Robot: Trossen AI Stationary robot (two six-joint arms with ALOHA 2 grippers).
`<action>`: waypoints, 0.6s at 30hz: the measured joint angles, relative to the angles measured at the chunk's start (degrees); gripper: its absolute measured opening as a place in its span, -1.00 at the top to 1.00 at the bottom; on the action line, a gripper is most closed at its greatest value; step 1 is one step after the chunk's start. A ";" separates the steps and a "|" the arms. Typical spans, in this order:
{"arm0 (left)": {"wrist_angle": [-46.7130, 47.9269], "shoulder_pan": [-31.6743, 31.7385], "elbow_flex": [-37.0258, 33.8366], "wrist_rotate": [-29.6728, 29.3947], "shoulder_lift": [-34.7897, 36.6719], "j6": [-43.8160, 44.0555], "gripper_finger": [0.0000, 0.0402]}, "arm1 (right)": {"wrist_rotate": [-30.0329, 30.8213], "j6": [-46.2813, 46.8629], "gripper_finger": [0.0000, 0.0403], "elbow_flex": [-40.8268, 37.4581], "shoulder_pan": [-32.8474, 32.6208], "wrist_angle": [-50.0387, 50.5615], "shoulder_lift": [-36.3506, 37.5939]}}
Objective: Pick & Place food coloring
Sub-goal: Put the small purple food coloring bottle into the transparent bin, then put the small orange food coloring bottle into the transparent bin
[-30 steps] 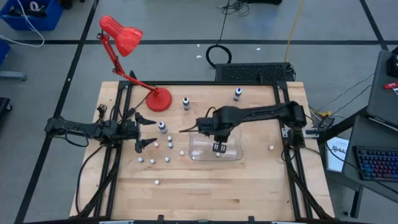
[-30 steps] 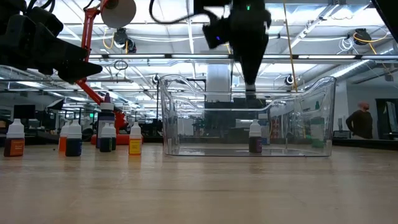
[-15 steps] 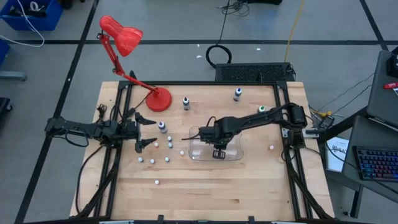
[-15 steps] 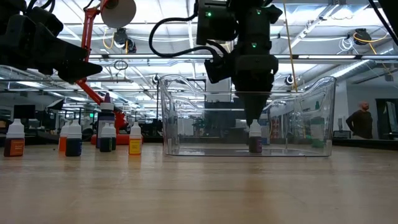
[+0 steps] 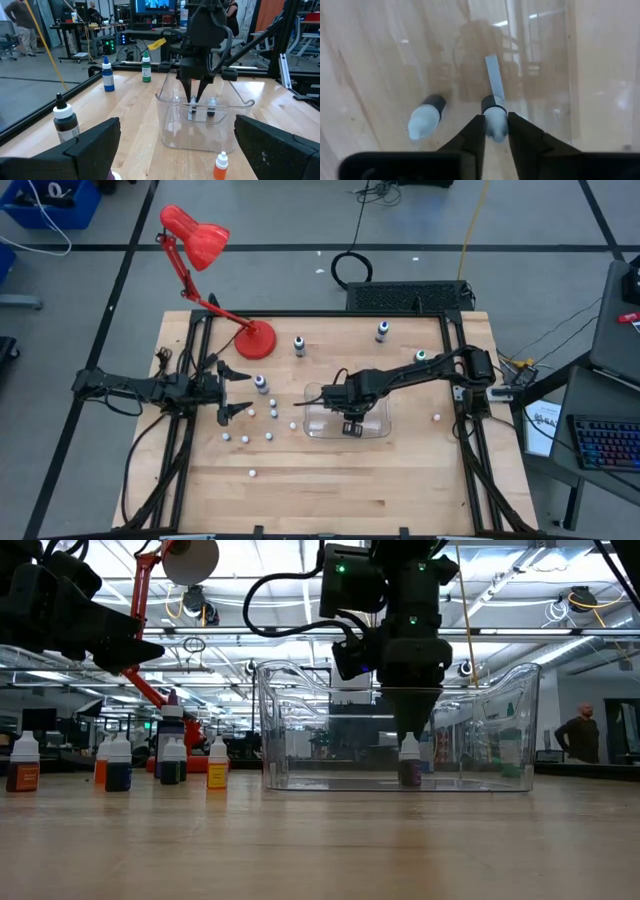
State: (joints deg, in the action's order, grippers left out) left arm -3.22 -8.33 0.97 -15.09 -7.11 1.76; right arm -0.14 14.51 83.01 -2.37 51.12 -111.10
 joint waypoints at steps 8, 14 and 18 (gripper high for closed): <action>0.01 0.00 0.01 0.00 0.00 0.00 -0.93 | -0.01 3.75 0.26 -0.05 0.00 0.25 2.67; 0.02 0.01 0.00 0.00 0.00 0.00 -0.93 | -2.85 11.10 0.26 -0.05 -0.16 7.65 9.59; 0.02 0.01 0.01 0.00 0.00 -0.01 -0.93 | -4.94 23.64 0.30 -0.03 -1.71 20.61 17.18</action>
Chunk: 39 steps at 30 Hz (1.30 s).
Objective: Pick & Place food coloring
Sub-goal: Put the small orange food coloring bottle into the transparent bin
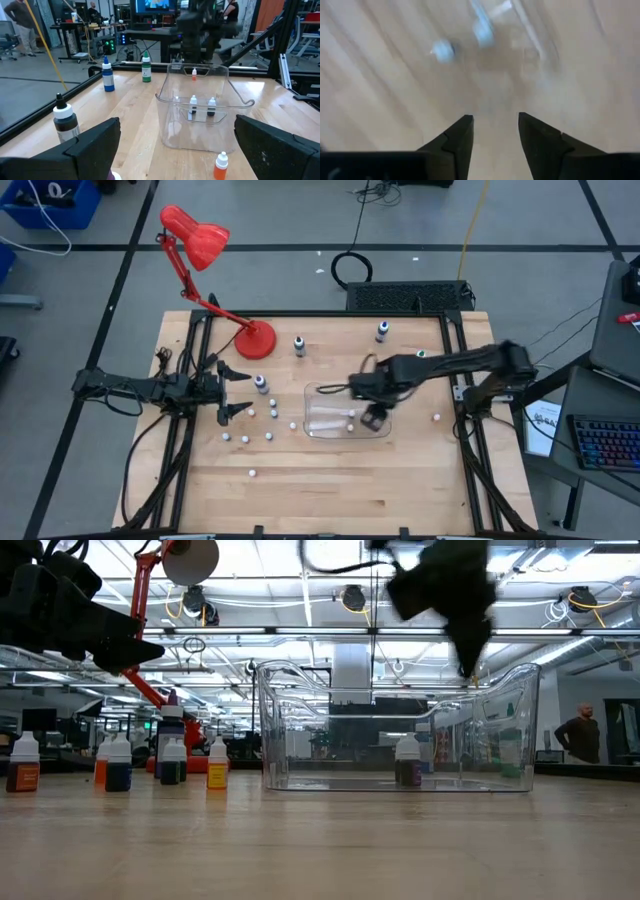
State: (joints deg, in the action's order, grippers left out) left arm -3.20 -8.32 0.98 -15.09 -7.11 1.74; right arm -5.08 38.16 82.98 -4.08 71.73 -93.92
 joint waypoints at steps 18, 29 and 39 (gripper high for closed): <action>0.00 0.00 -0.01 0.00 0.00 0.02 -0.93 | 0.52 61.59 0.34 -36.85 -22.41 0.44 31.62; 0.01 0.00 -0.01 0.00 0.00 0.01 -0.93 | 13.83 64.72 0.34 -39.77 -22.62 -1.85 32.73; 0.00 0.00 -0.01 0.00 0.00 0.02 -0.93 | 14.04 72.00 0.34 -39.60 -21.72 1.51 31.64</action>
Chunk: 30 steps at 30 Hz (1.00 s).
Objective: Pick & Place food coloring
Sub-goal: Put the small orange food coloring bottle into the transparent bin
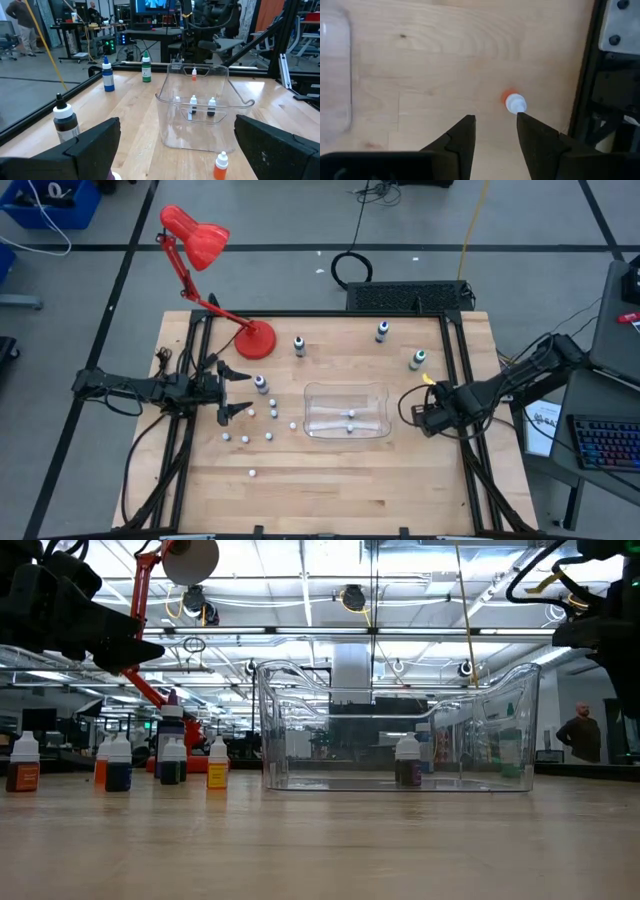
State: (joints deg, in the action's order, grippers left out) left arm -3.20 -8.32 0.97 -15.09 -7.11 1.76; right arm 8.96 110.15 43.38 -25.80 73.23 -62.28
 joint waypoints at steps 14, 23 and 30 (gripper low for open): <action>0.00 0.00 0.00 0.00 0.00 0.00 -0.93 | 16.03 -37.35 0.86 -0.29 -3.58 -39.49 -3.76; 0.00 0.00 0.02 0.00 0.00 -0.02 -0.93 | -6.53 -40.86 0.99 -0.03 -3.96 -35.07 -4.91; 0.00 -0.01 0.01 0.00 0.00 0.00 -0.93 | -12.18 -25.69 1.00 -0.52 -3.89 -16.18 -4.92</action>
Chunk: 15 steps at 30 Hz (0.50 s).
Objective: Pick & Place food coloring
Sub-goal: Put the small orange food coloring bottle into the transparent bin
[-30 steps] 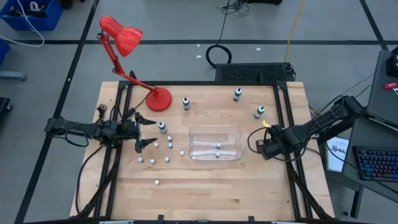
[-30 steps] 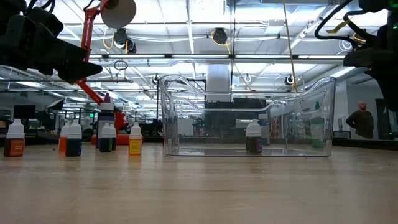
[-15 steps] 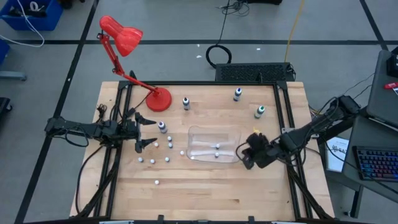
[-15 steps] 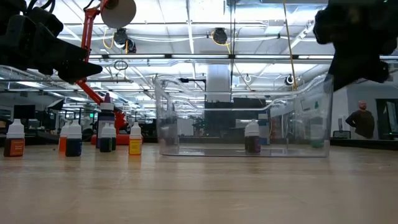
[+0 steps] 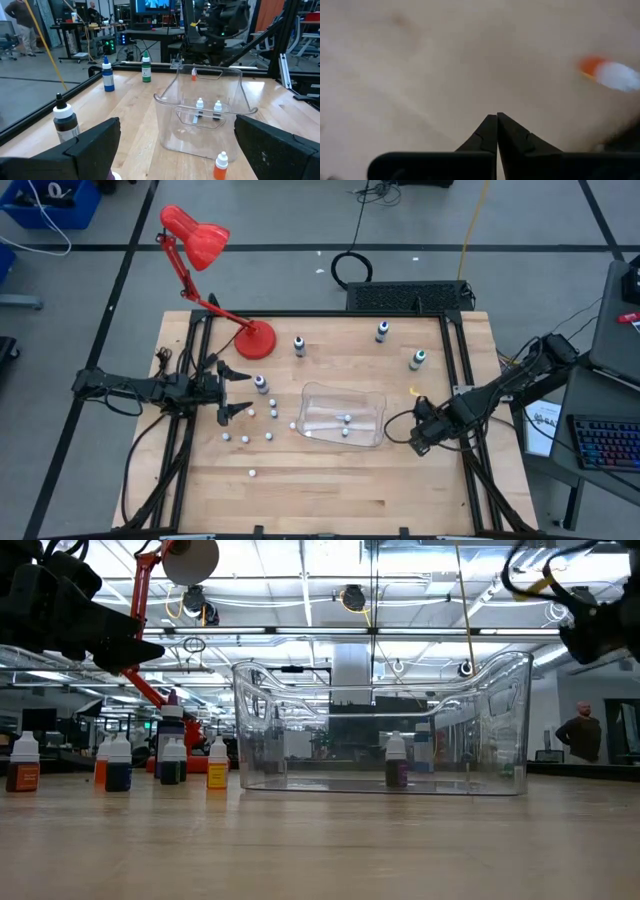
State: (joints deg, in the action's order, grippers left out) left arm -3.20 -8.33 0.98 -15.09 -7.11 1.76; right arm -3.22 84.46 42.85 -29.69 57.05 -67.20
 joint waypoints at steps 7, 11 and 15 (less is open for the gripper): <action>0.00 0.01 -0.01 0.00 0.00 -0.01 -0.93 | -0.20 13.65 1.00 -3.94 0.40 0.99 -0.02; 0.00 0.02 0.00 0.00 0.00 0.00 -0.93 | -3.36 17.43 1.00 -6.74 1.18 1.24 -0.02; 0.00 0.02 -0.01 0.00 0.00 -0.02 -0.93 | -4.38 21.03 1.00 -8.71 1.62 0.73 -0.02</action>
State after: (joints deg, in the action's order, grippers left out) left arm -3.20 -8.32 0.97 -15.09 -7.11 1.74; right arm -7.59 105.49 34.14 -28.07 57.78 -67.22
